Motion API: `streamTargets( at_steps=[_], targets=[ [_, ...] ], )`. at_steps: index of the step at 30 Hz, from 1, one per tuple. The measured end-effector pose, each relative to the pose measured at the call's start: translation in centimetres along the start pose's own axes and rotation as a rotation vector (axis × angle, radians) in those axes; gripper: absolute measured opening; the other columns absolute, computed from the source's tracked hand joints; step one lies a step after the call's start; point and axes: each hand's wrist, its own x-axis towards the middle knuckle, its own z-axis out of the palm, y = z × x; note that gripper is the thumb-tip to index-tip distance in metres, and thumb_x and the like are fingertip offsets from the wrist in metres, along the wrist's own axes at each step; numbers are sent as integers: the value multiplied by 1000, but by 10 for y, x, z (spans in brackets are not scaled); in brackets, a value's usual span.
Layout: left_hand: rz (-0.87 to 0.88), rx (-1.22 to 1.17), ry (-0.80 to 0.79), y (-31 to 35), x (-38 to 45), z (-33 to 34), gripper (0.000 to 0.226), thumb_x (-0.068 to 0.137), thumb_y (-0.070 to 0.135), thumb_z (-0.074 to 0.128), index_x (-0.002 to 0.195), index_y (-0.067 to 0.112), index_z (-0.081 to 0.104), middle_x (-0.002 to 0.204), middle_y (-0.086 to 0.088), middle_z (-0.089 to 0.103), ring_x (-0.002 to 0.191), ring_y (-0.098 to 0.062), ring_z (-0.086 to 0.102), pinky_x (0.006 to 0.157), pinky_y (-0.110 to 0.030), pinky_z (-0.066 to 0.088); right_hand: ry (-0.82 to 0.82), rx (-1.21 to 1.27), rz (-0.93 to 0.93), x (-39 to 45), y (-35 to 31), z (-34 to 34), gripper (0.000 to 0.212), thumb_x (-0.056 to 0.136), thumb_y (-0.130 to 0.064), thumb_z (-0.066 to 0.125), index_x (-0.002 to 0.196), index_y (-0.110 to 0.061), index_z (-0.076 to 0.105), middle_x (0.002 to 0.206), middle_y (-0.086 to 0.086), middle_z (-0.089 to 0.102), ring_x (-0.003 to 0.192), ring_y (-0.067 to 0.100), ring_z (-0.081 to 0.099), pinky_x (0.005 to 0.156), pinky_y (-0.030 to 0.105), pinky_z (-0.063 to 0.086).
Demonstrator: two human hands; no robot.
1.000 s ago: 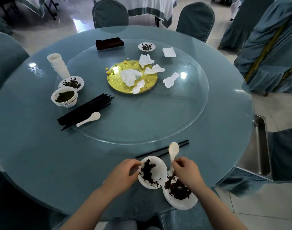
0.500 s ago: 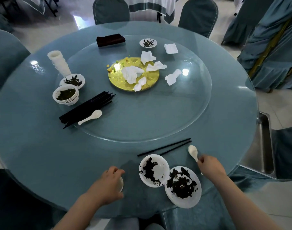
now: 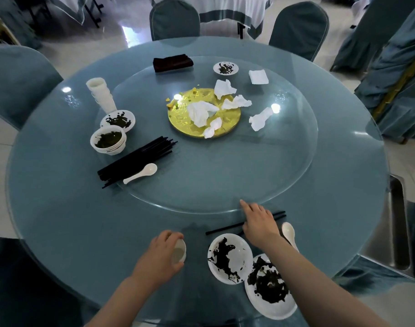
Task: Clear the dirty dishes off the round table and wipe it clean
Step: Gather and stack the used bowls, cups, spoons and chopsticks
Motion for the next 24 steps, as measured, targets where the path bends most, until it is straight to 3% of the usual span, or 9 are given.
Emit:
streamTargets(
  at_steps=[6,9,14,19,24],
  targets=[
    [-28,-126,57,-3,7,-6,65,84,37,67,141,36,36,132,12,33,124,-11,42,96,-23,41,6,-233,68,0,-1,-3,69,93,-23,42,155,-25,11,134,6,43,122,26,39,101,38,34],
    [-51,-200,93,-7,12,-14,70,83,31,70,143,28,35,138,12,33,125,-11,41,99,-23,37,-6,-221,106,4,3,-7,66,94,-24,42,154,-27,15,134,5,44,123,26,39,102,38,33],
    [-70,-328,213,-9,14,-26,62,79,20,75,134,28,47,126,14,36,107,-5,45,89,-16,32,-26,-216,194,8,14,-19,65,94,-24,39,154,-25,15,136,6,43,125,26,38,103,37,32],
    [-63,-361,275,-8,15,-34,62,79,16,72,134,30,46,124,14,37,112,-8,44,92,-19,32,-96,-125,355,17,17,-34,67,93,-30,43,153,-18,16,142,11,36,128,29,35,103,39,33],
    [-56,-421,325,-10,14,-43,60,79,16,71,131,33,48,125,17,42,115,-6,45,92,-18,33,-50,14,185,13,-24,-40,62,93,-30,44,149,-13,24,140,11,37,130,31,34,107,41,33]
  ],
)
